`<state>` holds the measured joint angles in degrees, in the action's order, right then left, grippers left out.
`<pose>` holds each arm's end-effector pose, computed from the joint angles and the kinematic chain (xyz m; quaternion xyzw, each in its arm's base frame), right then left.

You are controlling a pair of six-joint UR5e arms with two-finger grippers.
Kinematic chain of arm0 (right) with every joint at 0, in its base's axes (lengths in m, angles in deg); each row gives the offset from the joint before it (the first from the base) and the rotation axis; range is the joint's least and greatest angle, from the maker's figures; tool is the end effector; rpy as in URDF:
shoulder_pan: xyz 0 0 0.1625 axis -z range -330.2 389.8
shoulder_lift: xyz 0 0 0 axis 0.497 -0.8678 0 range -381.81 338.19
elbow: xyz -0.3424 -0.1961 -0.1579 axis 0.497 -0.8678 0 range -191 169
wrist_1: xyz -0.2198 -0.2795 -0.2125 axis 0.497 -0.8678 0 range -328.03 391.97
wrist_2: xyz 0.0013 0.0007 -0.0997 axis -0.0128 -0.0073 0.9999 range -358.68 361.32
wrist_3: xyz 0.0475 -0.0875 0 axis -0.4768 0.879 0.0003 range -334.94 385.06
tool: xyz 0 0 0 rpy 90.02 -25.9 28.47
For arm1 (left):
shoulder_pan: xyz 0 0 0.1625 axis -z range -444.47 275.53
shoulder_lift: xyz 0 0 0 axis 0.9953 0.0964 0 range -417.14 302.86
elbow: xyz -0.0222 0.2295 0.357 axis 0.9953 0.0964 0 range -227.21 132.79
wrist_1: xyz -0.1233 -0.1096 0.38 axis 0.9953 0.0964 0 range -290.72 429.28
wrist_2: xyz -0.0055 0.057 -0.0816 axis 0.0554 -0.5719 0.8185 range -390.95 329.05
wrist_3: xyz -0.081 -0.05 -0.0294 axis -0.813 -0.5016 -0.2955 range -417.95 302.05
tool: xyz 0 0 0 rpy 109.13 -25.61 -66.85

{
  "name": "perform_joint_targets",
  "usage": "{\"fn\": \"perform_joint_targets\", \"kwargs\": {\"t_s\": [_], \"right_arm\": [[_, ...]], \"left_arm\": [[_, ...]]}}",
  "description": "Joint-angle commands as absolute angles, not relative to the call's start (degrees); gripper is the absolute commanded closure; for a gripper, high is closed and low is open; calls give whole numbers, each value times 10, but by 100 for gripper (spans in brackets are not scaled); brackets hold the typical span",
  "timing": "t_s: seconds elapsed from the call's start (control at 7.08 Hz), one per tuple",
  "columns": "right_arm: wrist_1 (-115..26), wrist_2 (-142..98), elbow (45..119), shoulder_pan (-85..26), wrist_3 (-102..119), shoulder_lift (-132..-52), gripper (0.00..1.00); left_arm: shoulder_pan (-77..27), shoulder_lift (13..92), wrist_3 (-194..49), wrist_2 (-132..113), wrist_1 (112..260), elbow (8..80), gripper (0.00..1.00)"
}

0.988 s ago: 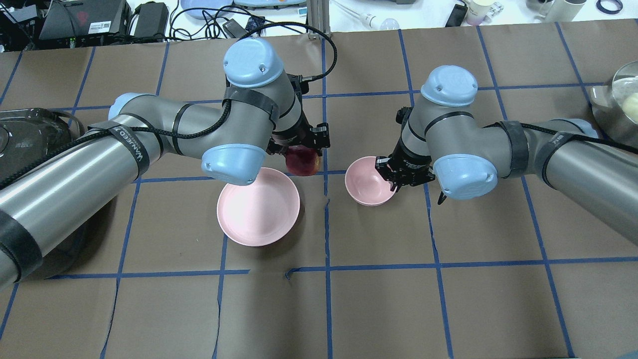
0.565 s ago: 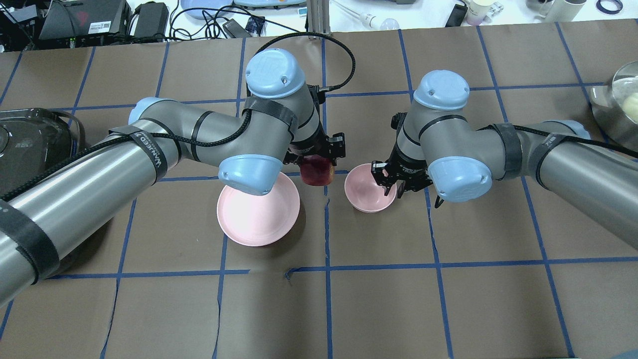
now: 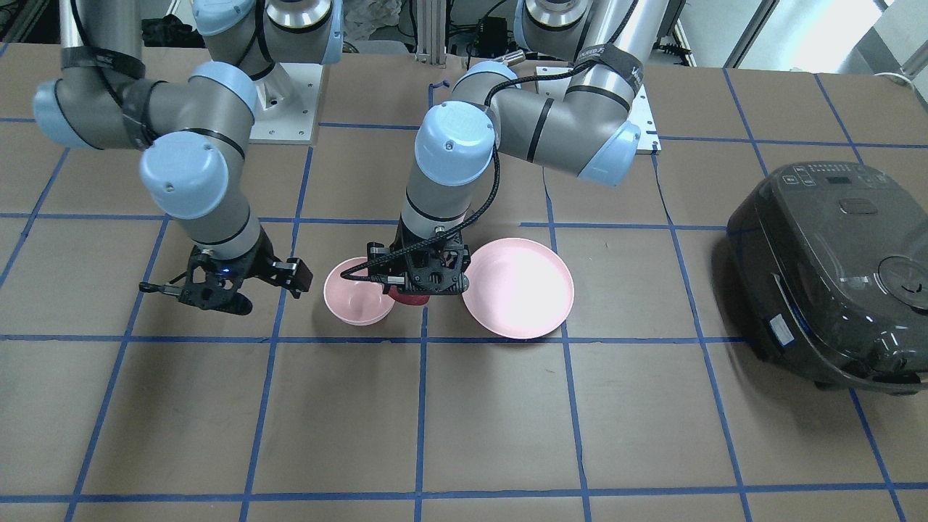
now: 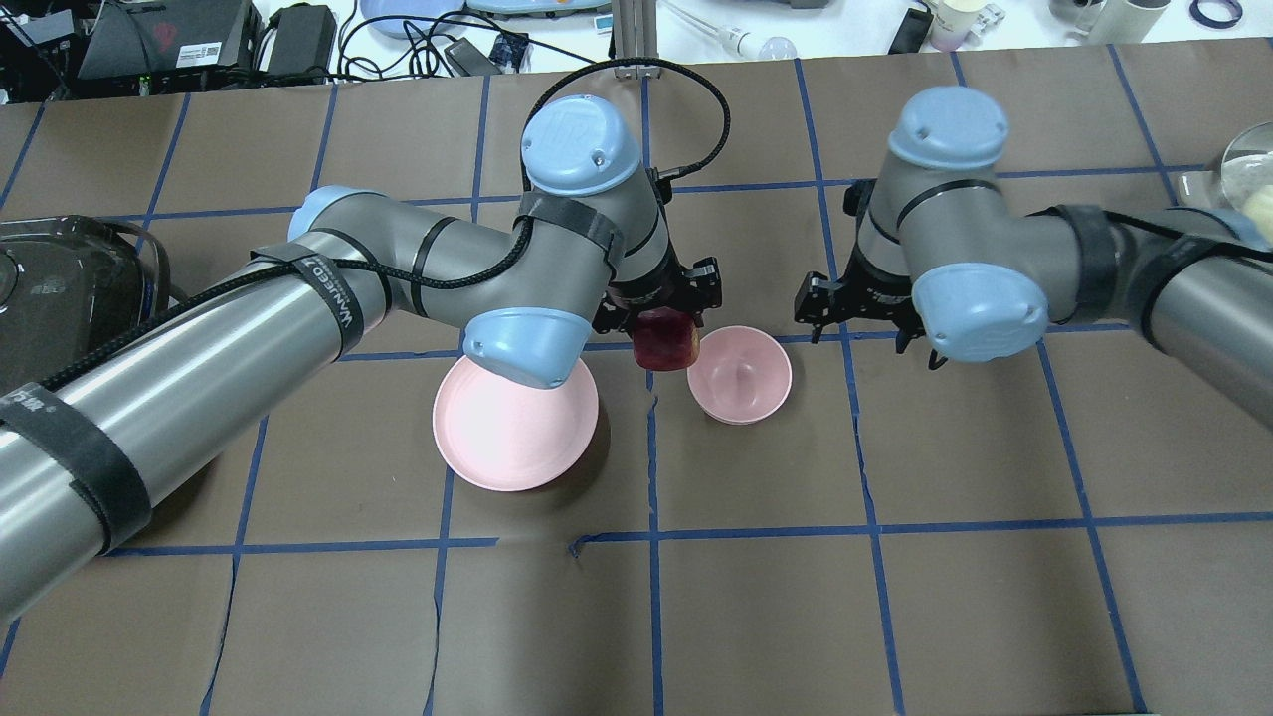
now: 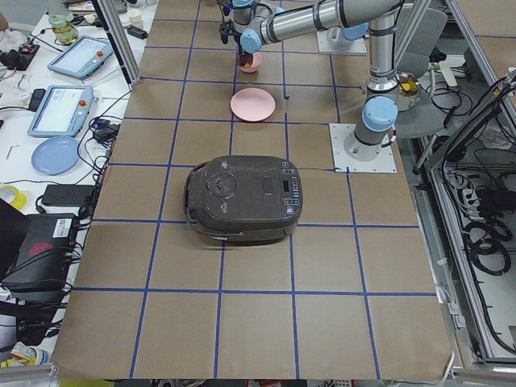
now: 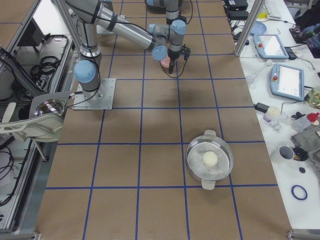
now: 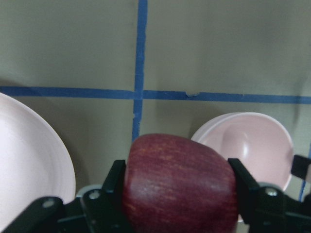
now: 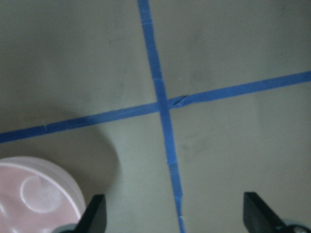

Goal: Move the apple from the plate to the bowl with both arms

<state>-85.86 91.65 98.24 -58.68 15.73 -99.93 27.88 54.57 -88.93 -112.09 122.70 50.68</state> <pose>0.1190 -0.5204 0.2706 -0.0944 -0.9951 -0.0285 0.0048 -0.3690 -0.5069 0.2780 0.0702 -0.9927 0.0197 0.0962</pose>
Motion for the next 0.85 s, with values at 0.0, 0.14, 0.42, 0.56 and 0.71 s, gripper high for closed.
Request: {"fn": "perform_joint_targets", "kwargs": {"t_s": [0.0,0.14,0.42,0.56,0.71], "right_arm": [[-813,914,953,-572,178,-1044,0],[-799,915,928,-583,179,-1060,0],[-626,912,781,-597,180,-1092,0],[-508,914,676,-597,180,-1092,0],[-452,917,617,-598,181,-1086,0]], "left_arm": [[291,558,-972,-1117,1227,495,89],[312,564,-1013,-1123,1229,478,89],[335,591,-1018,-1133,1226,467,89],[340,604,-1021,-1133,1223,467,89],[344,612,-1030,-1132,1223,465,89]]}}
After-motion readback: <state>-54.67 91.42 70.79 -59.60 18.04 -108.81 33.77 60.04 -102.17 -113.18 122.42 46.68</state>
